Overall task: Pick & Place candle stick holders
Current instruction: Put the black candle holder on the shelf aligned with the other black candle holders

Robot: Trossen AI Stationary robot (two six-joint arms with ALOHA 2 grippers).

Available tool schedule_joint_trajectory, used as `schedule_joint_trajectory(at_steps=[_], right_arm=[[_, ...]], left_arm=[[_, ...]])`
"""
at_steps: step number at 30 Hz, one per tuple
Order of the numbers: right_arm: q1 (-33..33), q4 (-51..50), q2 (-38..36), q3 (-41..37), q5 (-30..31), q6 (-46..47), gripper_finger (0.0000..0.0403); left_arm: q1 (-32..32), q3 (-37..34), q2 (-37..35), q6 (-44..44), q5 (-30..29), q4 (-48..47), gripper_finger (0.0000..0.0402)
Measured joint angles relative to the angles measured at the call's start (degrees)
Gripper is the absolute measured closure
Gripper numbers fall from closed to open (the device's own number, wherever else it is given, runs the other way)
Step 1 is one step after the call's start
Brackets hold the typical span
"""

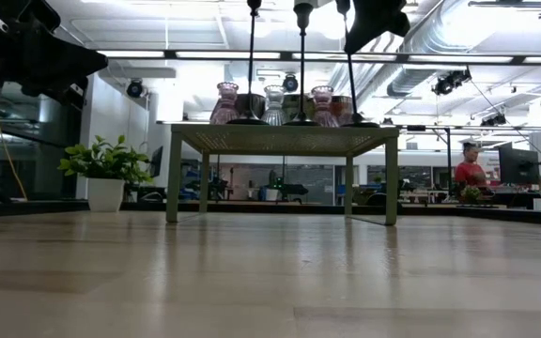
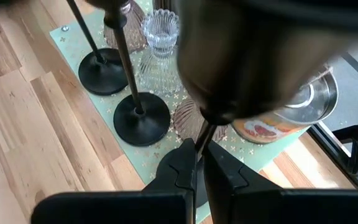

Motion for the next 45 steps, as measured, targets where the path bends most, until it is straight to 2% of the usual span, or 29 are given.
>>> schedule_joint_trajectory(at_steps=[33, 45], right_arm=[[0.02, 1.26, 0.04, 0.0, -0.58, 0.63, 0.0396], [0.07, 1.81, 0.03, 0.0, -1.95, 0.68, 0.0324]], left_arm=[[0.0, 0.0, 0.0, -0.15, 0.17, -0.31, 0.0401], [0.0, 0.0, 0.0, -0.16, 1.4, -0.31, 0.0401]])
